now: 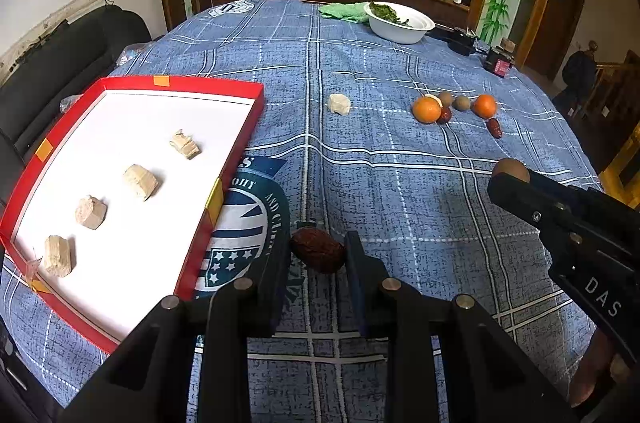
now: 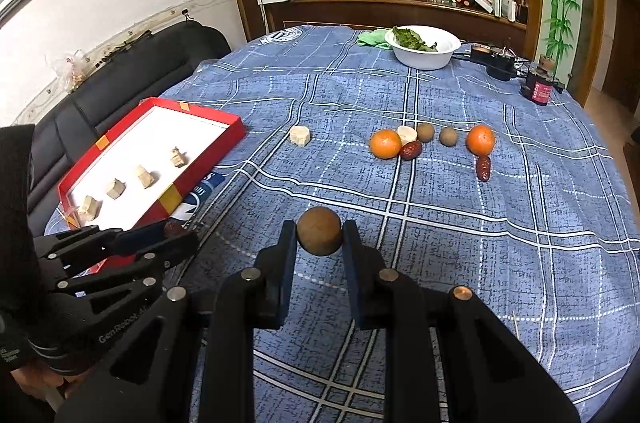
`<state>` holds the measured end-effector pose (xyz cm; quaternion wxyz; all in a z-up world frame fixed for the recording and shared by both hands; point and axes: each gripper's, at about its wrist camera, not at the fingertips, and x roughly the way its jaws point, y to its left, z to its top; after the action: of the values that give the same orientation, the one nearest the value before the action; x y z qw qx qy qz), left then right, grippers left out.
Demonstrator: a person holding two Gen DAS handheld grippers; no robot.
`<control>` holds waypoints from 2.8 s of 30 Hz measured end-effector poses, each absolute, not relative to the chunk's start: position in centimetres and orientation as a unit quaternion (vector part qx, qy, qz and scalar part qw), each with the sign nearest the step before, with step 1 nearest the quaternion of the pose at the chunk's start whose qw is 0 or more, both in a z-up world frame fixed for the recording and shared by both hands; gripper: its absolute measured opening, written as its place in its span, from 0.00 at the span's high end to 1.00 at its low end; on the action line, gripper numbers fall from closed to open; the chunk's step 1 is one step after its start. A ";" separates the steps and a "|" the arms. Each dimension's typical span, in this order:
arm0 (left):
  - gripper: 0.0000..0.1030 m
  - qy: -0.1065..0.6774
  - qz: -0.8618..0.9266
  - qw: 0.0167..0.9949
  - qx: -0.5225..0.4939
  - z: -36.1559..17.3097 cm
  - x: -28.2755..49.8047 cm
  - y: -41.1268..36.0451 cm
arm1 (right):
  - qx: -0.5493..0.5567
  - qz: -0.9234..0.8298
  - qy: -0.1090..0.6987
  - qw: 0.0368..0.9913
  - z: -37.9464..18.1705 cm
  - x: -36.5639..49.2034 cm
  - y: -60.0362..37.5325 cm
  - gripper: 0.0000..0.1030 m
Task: Organize fruits
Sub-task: 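Carry the red date over the tray with the left gripper while the right gripper holds the brown fruit, then lower the red date and brown fruit into the tray and open both grippers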
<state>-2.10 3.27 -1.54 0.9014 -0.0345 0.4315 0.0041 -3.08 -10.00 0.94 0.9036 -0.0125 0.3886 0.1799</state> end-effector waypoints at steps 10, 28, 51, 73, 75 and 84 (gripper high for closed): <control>0.75 0.424 0.004 0.905 -0.038 -1.3 -2.7 3.7 | -0.020 0.174 0.391 0.904 0.8 -3.4 -9.8 0.76; 0.75 0.401 0.073 0.911 -0.069 0.2 -3.4 10.1 | -0.044 0.233 0.385 0.892 1.4 -3.2 -3.9 0.76; 0.75 0.399 0.185 0.890 -0.117 -0.5 -1.1 21.4 | -0.054 0.329 0.387 0.860 0.8 -2.3 7.7 0.76; 0.74 0.427 0.213 0.873 -0.096 -1.6 1.3 22.3 | -0.071 0.350 0.433 0.828 -2.3 -1.6 10.1 0.75; 0.74 0.432 0.219 0.870 -0.096 -1.7 1.2 22.5 | -0.071 0.349 0.432 0.829 -2.4 -1.8 10.2 0.75; 0.37 0.416 0.240 0.870 -0.115 -0.5 0.0 23.1 | -0.067 0.351 0.424 0.832 -2.0 -1.9 10.1 0.35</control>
<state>-0.02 23.06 -0.48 0.8698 -0.1146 0.4155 0.2399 -1.89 10.11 -2.04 0.8323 -0.0666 0.4237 0.3513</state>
